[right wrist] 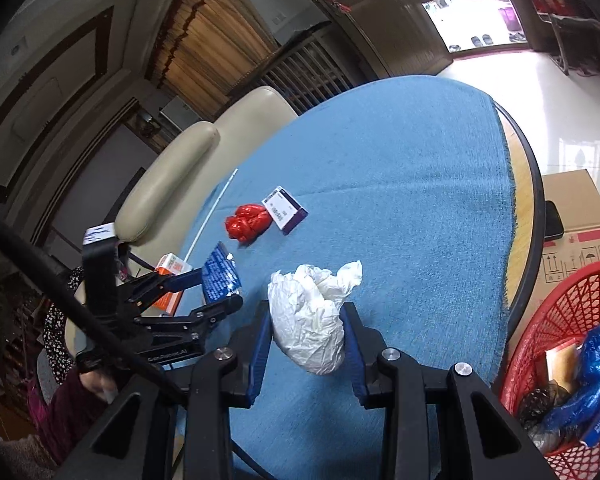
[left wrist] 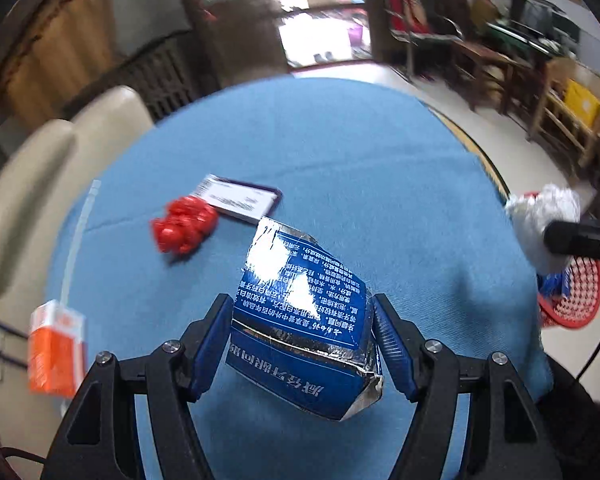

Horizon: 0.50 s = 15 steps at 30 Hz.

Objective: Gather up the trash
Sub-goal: 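Lift the toothpaste box with the left gripper while the right gripper lifts the tissue ball, then carry the toothpaste box and tissue ball over the red basket with both grippers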

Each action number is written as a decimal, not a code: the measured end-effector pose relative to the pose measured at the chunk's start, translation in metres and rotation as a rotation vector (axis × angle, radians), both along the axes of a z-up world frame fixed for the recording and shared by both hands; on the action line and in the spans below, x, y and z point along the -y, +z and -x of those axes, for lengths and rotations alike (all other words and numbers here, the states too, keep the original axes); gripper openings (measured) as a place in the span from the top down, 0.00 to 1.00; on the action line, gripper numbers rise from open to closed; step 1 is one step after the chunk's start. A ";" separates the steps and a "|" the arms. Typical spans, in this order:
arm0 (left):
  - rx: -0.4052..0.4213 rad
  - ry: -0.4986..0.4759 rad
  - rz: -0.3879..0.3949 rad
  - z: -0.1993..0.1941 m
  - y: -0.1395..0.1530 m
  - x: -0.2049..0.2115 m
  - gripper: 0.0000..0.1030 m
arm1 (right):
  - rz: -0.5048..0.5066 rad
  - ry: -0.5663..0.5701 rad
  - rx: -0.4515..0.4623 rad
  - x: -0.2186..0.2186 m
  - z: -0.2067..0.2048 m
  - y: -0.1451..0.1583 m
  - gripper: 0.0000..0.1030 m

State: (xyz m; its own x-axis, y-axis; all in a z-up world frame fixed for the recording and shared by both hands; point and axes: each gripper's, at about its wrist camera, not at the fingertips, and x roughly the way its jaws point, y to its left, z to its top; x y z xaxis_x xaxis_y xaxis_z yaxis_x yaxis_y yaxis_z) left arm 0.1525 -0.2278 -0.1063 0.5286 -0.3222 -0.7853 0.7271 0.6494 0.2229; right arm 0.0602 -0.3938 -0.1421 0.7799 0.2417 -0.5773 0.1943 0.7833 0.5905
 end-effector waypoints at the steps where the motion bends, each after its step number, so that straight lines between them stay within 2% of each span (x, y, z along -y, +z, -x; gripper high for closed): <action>1: 0.025 0.014 -0.001 0.005 0.003 0.000 0.31 | 0.007 0.002 0.005 -0.003 0.006 0.004 0.65; 7: 0.106 0.073 0.038 0.046 0.031 -0.008 0.31 | 0.054 0.002 0.053 -0.016 0.040 0.028 0.65; 15: 0.175 0.110 0.073 0.080 0.059 -0.015 0.31 | 0.091 -0.034 0.100 -0.014 0.082 0.050 0.65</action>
